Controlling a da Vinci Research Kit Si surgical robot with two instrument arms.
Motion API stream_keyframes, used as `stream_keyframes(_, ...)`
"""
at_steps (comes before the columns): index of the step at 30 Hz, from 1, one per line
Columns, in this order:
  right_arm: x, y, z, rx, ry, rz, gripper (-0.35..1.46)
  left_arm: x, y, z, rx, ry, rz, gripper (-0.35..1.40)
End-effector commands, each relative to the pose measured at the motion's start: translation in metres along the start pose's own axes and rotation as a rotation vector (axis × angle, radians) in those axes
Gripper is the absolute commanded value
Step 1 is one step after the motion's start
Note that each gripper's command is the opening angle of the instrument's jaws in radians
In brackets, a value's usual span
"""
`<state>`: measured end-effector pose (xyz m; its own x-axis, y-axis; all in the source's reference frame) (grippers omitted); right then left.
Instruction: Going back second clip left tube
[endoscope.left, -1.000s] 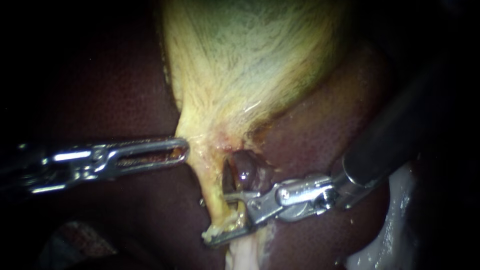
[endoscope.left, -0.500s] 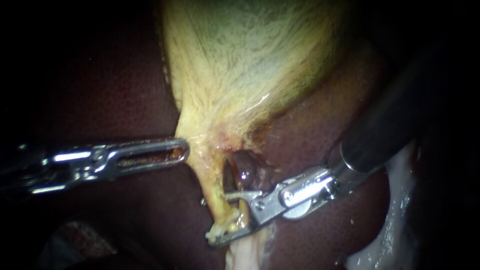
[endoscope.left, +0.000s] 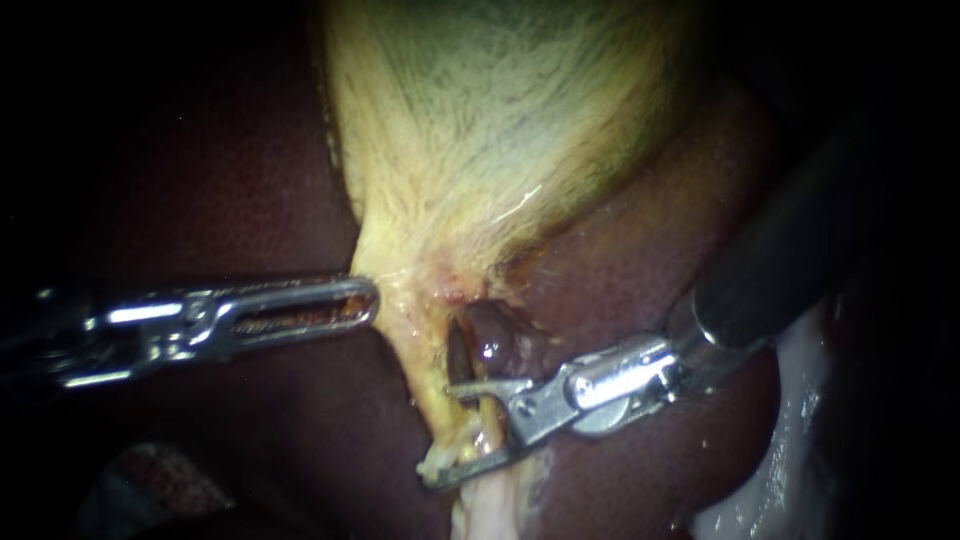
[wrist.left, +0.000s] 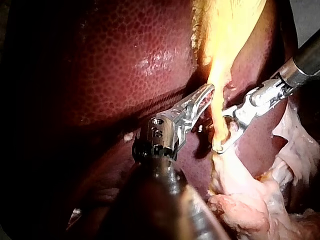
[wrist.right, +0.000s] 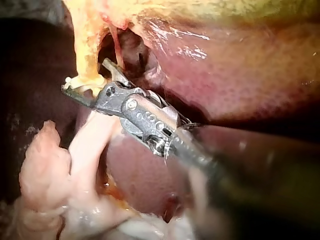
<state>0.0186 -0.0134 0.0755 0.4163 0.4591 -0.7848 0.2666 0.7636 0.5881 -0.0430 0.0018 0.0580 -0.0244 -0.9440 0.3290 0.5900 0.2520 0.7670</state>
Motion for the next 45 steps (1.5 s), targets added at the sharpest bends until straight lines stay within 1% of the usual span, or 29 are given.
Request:
stream_keyframes(1,0.0,-0.0001,0.0,0.0,0.007,0.024,0.6,0.0,0.0,0.0,-0.001,0.0,-0.001,-0.35)
stream_keyframes(2,0.0,-0.0001,0.0,0.0,0.009,0.047,0.6,0.0,0.0,0.0,-0.001,0.0,-0.001,-0.35)
stream_keyframes(5,0.0,0.0,0.0,0.002,0.011,0.077,0.6,0.0,-0.0001,0.0,-0.001,0.0,-0.001,-0.35)
stream_keyframes(14,-0.0002,0.0008,-0.0011,-0.027,0.029,0.206,0.6,0.0001,-0.0001,0.0,-0.002,-0.001,-0.001,-0.35)
stream_keyframes(18,0.0,0.0009,-0.0018,-0.028,0.036,0.238,0.6,0.0001,-0.0001,-0.0001,-0.001,0.0,-0.001,-0.35)
stream_keyframes(26,0.0001,0.0007,-0.0023,-0.023,0.052,0.309,0.6,0.0001,-0.0002,-0.0001,-0.002,-0.001,-0.001,-0.35)
stream_keyframes(34,0.0006,0.0006,-0.0032,-0.022,0.082,0.407,0.59,0.0001,-0.0002,-0.0001,-0.002,-0.001,-0.001,-0.35)
stream_keyframes(37,0.0008,0.0003,-0.0028,-0.023,0.081,0.406,0.6,0.0,-0.0002,-0.0001,-0.002,-0.001,-0.001,-0.35)
stream_keyframes(41,0.0012,-0.0001,-0.0014,-0.026,0.081,0.404,0.6,0.0,-0.0003,0.0,-0.003,-0.001,-0.001,-0.35)
stream_keyframes(45,0.0012,-0.0005,-0.0002,-0.027,0.078,0.383,0.6,0.0,-0.0003,0.0001,-0.003,-0.001,-0.001,-0.35)
